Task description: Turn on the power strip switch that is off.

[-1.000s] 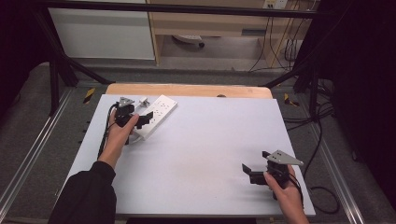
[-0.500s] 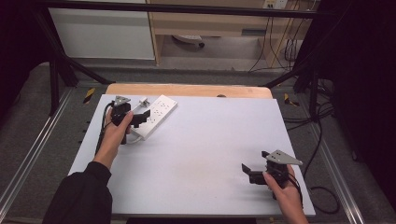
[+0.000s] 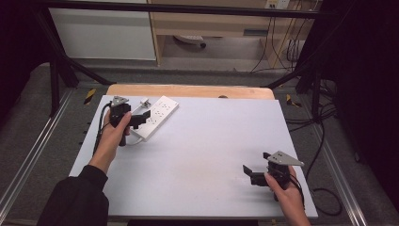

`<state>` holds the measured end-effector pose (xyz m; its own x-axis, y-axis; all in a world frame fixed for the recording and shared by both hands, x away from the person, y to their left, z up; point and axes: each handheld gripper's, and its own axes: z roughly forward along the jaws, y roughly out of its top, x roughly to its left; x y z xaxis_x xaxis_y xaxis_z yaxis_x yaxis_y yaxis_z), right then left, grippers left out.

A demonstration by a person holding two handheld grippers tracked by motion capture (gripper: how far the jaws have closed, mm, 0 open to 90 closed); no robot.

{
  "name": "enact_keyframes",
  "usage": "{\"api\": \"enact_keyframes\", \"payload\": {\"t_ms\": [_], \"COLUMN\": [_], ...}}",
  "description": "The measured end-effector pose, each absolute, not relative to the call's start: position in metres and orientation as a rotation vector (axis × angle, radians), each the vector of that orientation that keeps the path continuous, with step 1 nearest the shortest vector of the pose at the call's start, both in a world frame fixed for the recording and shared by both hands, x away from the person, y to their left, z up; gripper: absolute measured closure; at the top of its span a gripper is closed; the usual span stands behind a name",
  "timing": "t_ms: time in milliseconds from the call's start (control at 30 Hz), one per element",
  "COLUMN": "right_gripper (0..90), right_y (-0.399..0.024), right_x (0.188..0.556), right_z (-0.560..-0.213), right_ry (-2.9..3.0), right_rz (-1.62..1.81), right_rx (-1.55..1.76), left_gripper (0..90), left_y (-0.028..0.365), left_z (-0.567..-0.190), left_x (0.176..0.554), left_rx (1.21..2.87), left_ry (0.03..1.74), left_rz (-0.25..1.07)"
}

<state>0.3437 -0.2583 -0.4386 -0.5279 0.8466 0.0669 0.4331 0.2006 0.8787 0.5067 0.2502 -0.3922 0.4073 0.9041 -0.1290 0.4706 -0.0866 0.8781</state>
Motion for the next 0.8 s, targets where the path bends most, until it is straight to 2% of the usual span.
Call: {"api": "enact_keyframes", "payload": {"t_ms": [800], "right_gripper": [2.7], "right_y": [-0.258], "right_x": [0.343], "right_z": [-0.438], "right_ry": [2.045], "right_rz": [1.276], "right_rx": [1.194], "left_gripper": [7.7], "left_y": [0.259], "left_z": [-0.362], "left_x": [0.464], "left_rx": [1.743], "left_ry": [1.146], "left_rz": [0.576]}}
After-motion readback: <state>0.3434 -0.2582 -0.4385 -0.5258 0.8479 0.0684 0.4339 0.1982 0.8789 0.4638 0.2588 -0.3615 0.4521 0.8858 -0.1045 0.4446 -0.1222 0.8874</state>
